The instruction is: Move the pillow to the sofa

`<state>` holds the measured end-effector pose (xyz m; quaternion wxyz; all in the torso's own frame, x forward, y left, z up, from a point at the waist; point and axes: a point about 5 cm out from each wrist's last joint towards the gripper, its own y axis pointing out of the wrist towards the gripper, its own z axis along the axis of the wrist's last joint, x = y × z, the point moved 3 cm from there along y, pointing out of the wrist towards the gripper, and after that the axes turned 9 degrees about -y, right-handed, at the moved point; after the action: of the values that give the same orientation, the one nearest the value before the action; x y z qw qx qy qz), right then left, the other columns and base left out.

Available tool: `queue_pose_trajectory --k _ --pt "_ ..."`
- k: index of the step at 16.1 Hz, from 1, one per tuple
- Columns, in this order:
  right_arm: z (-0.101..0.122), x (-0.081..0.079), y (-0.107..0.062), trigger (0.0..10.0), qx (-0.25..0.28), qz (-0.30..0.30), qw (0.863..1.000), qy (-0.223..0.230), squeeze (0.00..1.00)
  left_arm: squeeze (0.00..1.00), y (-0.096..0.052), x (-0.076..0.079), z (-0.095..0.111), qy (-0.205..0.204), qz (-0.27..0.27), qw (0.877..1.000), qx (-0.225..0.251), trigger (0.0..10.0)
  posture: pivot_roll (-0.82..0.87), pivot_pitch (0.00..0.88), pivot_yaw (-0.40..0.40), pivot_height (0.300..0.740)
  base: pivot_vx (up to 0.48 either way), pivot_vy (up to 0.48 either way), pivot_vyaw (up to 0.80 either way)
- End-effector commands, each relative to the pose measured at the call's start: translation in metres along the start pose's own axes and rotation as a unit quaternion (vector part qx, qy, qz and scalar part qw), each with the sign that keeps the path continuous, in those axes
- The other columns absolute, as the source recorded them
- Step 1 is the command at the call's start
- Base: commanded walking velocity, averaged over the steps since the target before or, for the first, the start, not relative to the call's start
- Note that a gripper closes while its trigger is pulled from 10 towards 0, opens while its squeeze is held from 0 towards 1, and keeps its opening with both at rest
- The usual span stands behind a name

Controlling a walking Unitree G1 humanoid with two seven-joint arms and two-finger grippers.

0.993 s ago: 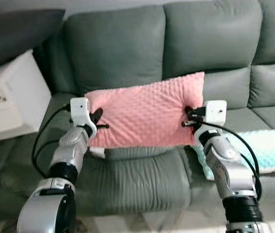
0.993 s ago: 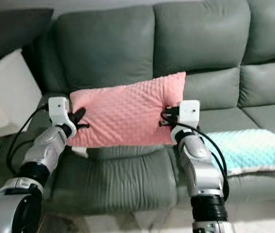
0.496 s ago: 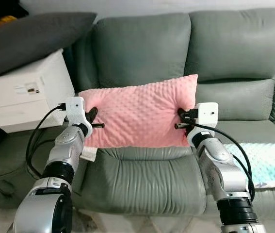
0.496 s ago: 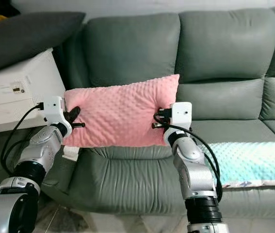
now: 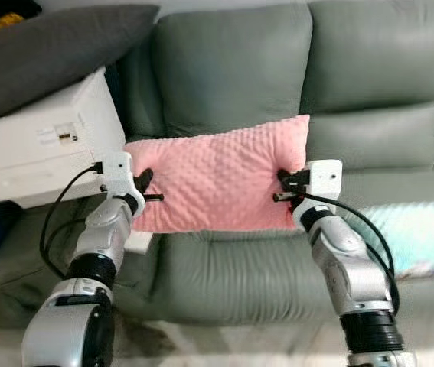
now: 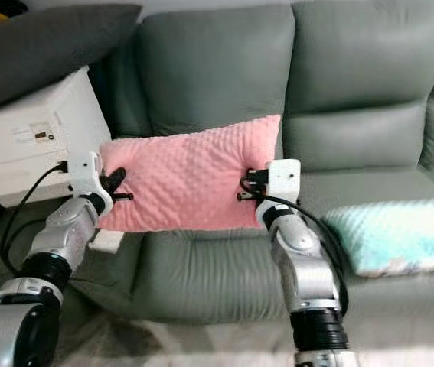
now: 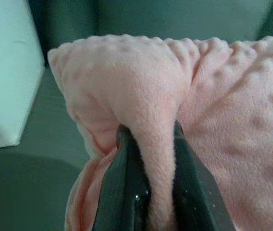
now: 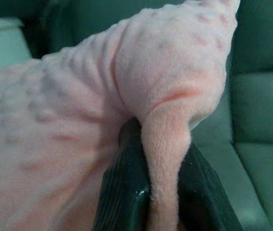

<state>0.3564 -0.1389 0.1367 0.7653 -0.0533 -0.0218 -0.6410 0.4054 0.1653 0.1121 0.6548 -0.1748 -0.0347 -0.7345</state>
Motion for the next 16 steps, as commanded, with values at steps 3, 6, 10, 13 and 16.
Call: queue_pose_trajectory --k 3,6,10,13,16 --pt "0.008 0.001 0.001 10.0 0.015 -0.008 1.0 -0.004 0.0 0.0 0.0 0.001 0.006 -0.002 0.004 1.0 0.018 10.0 -0.12 0.0 0.101 0.74 0.0 0.0 0.0" --pt "0.006 0.006 0.001 10.0 0.009 -0.017 1.0 -0.006 0.0 0.0 -0.001 0.008 -0.002 -0.003 -0.004 1.0 0.016 10.0 -0.12 0.0 0.096 0.74 0.0 0.0 0.0" --pt "0.005 0.008 0.002 10.0 0.003 -0.02 1.0 -0.012 0.0 0.0 -0.002 0.009 -0.006 -0.003 -0.003 1.0 0.017 10.0 -0.12 0.0 0.091 0.74 0.0 0.0 -0.79" --pt "0.008 0.009 0.002 10.0 0.009 -0.02 1.0 -0.016 0.0 0.0 -0.003 0.011 -0.009 -0.017 -0.015 1.0 0.017 10.0 -0.13 0.0 0.087 0.74 0.0 0.0 -0.26" --pt "0.008 0.009 0.002 10.0 0.008 -0.018 1.0 -0.018 0.0 0.0 -0.004 0.016 -0.009 -0.03 -0.031 0.999 0.021 10.0 -0.13 0.0 0.085 0.74 0.0 0.0 0.0"
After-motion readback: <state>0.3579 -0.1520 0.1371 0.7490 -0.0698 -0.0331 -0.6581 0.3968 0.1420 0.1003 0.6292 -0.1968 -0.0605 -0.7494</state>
